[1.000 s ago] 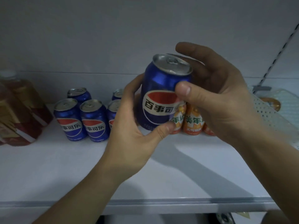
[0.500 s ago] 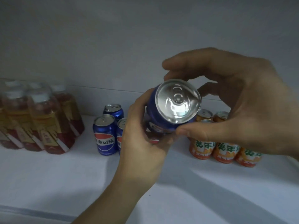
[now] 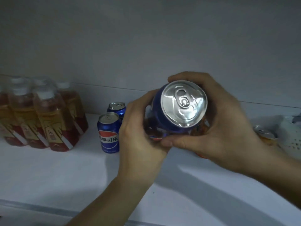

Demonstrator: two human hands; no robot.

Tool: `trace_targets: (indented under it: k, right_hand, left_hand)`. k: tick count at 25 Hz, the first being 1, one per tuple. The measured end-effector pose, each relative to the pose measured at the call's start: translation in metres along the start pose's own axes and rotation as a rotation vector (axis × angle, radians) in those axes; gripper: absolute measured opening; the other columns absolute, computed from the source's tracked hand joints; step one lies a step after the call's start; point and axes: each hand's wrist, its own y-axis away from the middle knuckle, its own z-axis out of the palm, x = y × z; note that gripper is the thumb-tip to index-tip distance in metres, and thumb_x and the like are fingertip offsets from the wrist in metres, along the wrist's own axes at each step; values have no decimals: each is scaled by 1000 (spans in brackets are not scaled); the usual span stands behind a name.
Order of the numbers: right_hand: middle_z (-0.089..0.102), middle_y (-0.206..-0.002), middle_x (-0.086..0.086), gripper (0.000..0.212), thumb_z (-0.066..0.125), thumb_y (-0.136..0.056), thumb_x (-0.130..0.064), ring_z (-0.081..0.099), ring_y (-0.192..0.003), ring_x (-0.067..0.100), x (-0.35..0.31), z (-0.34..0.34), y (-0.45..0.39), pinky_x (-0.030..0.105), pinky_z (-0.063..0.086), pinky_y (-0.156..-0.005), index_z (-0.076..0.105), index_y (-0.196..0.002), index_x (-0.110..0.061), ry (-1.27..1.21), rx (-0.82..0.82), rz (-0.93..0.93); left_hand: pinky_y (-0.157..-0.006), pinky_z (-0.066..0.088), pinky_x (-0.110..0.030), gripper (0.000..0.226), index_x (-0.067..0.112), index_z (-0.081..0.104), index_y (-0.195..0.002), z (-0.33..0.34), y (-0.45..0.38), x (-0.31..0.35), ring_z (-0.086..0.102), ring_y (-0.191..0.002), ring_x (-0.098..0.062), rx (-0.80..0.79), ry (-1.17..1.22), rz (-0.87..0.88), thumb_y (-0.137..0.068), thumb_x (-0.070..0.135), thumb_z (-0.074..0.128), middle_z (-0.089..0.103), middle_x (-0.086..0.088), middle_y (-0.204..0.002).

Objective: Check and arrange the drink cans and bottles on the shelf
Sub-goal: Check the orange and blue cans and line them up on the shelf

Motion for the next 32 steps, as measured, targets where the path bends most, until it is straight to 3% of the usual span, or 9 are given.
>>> trace_targets:
  k: [2, 5, 10, 13, 17, 19, 22, 27, 32]
  right_hand:
    - [67, -118, -20, 81, 96, -58, -21, 66, -118, 10, 0, -1, 18, 18, 52, -92, 54, -126, -30, -114, 97, 76]
    - [70, -116, -12, 80, 96, -54, -16, 69, -112, 14, -3, -41, 48, 26, 58, -86, 55, -121, -32, -173, 221, 182]
    - [68, -119, -10, 79, 96, -56, -15, 66, -118, 20, 6, -171, 115, 28, 57, -91, 57, -123, -32, 103, 181, 274]
    - [66, -124, -15, 84, 101, -58, -14, 63, -123, 13, 17, -248, 157, 24, 57, -92, 58, -127, -35, 291, 156, 387]
    - [63, -122, -13, 75, 93, -59, -41, 60, -112, 2, 65, -322, 188, 12, 52, -91, 57, -126, -37, 577, 62, 501]
    - [61, -116, -11, 70, 91, -64, -37, 57, -102, 5, 105, -338, 190, 9, 44, -86, 58, -125, -36, 786, -115, 538]
    - [60, -118, -9, 72, 93, -69, -28, 55, -105, 10, 162, -340, 193, 22, 45, -97, 57, -131, -32, 855, -351, 641]
    - [59, -123, -10, 79, 93, -68, -36, 58, -112, 15, 214, -334, 202, 29, 50, -95, 53, -136, -35, 868, -514, 666]
    - [62, -137, -9, 86, 92, -71, -36, 57, -125, 18, 231, -323, 203, 41, 51, -105, 47, -144, -42, 888, -562, 586]
  left_hand:
    - [-92, 57, -43, 70, 47, 55, -113, 15, 7, 2, 66, -112, -15, -37, -23, -3, -64, 4, 82, 66, 13, -120]
    - [-88, 60, -37, 73, 39, 56, -126, 44, 16, 12, 68, -111, -16, -310, 164, -122, -71, 2, 86, 66, 10, -127]
    - [-89, 55, -23, 59, 28, 50, -141, 151, 29, 36, 65, -116, -7, -717, 200, -47, -97, -12, 47, 63, 5, -133]
    - [-96, 56, -37, 57, 29, 54, -136, 235, 42, 50, 67, -112, -9, -840, 270, -135, -98, -12, 39, 63, 5, -132]
    - [-94, 57, -45, 40, 45, 63, -106, 329, 68, 33, 68, -102, -13, -693, 213, -392, -96, 7, 58, 70, 16, -108]
    - [-82, 61, -42, 28, 42, 58, -93, 358, 75, 18, 70, -91, -19, -563, 170, -619, -94, 15, 64, 70, 8, -100]
    - [-65, 58, -31, 34, 37, 61, -113, 384, 76, -9, 73, -88, -29, -549, 360, -912, -87, 21, 76, 76, -8, -101]
    - [-91, 59, -47, 49, 23, 65, -128, 392, 65, -29, 73, -103, -35, -615, 507, -952, -82, 10, 79, 76, -13, -111]
    - [-90, 60, -44, 46, 22, 64, -131, 394, 64, -32, 69, -111, -38, -632, 539, -991, -89, 3, 69, 76, -15, -111]
